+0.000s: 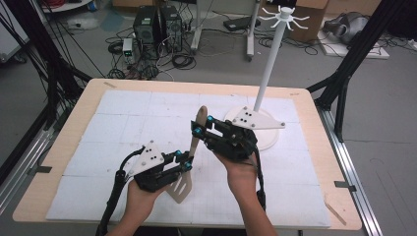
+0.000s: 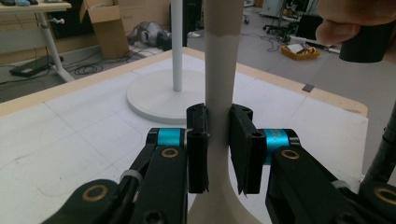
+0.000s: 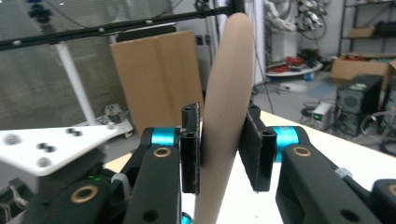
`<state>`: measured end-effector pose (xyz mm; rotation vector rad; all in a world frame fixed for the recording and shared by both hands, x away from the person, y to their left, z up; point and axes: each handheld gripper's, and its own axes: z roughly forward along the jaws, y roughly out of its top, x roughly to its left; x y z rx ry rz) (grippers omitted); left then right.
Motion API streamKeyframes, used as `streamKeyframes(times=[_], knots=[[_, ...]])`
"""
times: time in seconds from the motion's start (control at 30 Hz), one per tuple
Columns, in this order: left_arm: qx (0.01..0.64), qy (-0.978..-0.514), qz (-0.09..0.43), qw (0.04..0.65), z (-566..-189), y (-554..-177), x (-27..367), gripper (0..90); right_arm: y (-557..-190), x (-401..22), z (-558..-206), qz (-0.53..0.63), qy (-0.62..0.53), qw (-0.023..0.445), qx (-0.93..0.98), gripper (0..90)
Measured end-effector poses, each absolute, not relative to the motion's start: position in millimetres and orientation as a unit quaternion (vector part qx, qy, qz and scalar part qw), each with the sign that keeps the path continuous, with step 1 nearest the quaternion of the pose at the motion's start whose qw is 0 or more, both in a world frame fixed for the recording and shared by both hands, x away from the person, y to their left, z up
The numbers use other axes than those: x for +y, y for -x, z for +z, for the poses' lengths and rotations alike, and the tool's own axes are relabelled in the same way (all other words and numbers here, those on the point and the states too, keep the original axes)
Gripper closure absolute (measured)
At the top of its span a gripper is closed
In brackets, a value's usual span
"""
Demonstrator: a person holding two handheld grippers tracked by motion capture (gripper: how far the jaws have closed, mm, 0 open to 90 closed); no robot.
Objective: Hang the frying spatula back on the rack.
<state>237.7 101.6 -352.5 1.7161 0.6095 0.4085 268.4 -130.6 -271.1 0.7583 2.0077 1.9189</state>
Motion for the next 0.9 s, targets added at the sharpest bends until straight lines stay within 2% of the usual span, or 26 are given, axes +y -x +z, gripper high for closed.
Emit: streamKeyframes(times=[0.17, 0.27, 0.4, 0.53, 0.73, 0.9], knots=[[0.249, -0.732, 0.164, 0.613, -350, -241, 110, 75.3, -267, -124, -263, 0.655, -0.232, 0.129, 0.707, 73.2], [0.242, -0.718, 0.154, 0.634, -347, -242, 123, 65.4, -269, -126, -261, 0.652, -0.227, 0.133, 0.711, 73.3], [0.243, -0.706, 0.162, 0.645, -346, -245, 145, 50.4, -277, -136, -259, 0.664, -0.227, 0.112, 0.704, 73.3], [0.259, -0.691, 0.180, 0.650, -352, -248, 174, 38.3, -283, -144, -254, 0.660, -0.224, 0.111, 0.709, 73.3], [0.311, -0.681, 0.193, 0.635, -366, -252, 215, 24.3, -294, -157, -244, 0.652, -0.226, 0.108, 0.716, 73.2], [0.341, -0.663, 0.207, 0.634, -379, -250, 237, 20.6, -310, -169, -231, 0.642, -0.244, 0.122, 0.717, 73.2]])
